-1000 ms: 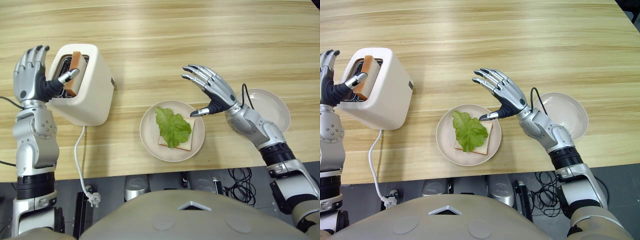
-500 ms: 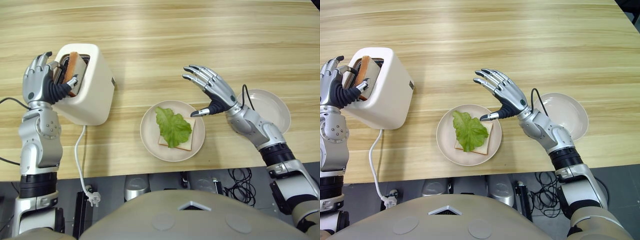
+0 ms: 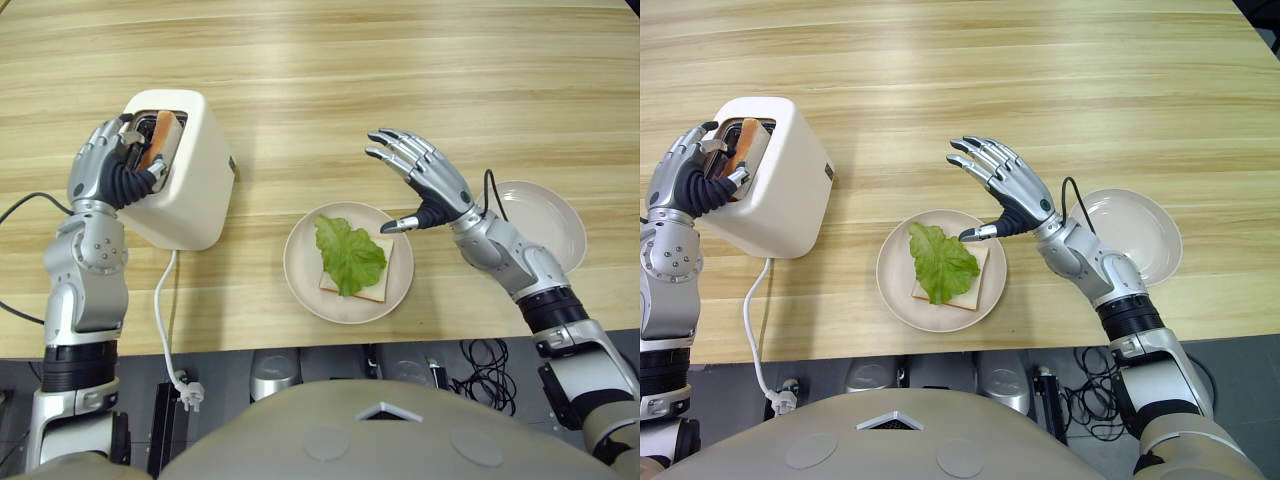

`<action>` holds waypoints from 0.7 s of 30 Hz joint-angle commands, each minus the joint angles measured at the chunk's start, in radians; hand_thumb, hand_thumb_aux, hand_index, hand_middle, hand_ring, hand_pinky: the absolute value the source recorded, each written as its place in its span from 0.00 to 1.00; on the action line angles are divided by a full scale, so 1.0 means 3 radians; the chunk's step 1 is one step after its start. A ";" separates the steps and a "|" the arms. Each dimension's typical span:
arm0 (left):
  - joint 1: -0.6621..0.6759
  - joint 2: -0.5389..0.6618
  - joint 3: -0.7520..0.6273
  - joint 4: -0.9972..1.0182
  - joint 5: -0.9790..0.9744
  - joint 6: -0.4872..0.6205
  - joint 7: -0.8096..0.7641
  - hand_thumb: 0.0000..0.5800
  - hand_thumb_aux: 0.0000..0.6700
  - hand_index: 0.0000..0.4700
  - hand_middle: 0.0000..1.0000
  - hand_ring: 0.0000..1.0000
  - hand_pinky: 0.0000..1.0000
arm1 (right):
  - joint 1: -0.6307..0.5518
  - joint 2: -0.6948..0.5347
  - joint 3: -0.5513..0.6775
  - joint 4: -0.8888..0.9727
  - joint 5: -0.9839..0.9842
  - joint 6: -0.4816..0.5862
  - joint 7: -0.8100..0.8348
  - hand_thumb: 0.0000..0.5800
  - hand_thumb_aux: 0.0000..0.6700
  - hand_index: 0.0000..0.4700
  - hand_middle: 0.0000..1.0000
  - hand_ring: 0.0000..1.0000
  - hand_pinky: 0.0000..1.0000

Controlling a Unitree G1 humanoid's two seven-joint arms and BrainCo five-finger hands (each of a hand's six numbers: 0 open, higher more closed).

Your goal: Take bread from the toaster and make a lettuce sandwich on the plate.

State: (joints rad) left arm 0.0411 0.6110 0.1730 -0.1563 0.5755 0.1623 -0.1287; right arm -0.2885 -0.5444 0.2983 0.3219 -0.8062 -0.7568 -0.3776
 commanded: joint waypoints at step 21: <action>-0.0370 -0.0242 0.0419 -0.0436 -0.0413 -0.0351 0.0543 1.00 1.00 0.98 1.00 1.00 1.00 | -0.0020 0.0060 0.0030 0.0038 -0.0083 0.0062 -0.0112 0.00 0.00 0.00 0.00 0.00 0.00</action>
State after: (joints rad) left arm -0.0596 0.5387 0.2936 -0.2600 0.4622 0.0798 0.0270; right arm -0.2896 -0.5308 0.2995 0.3228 -0.8220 -0.7431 -0.4066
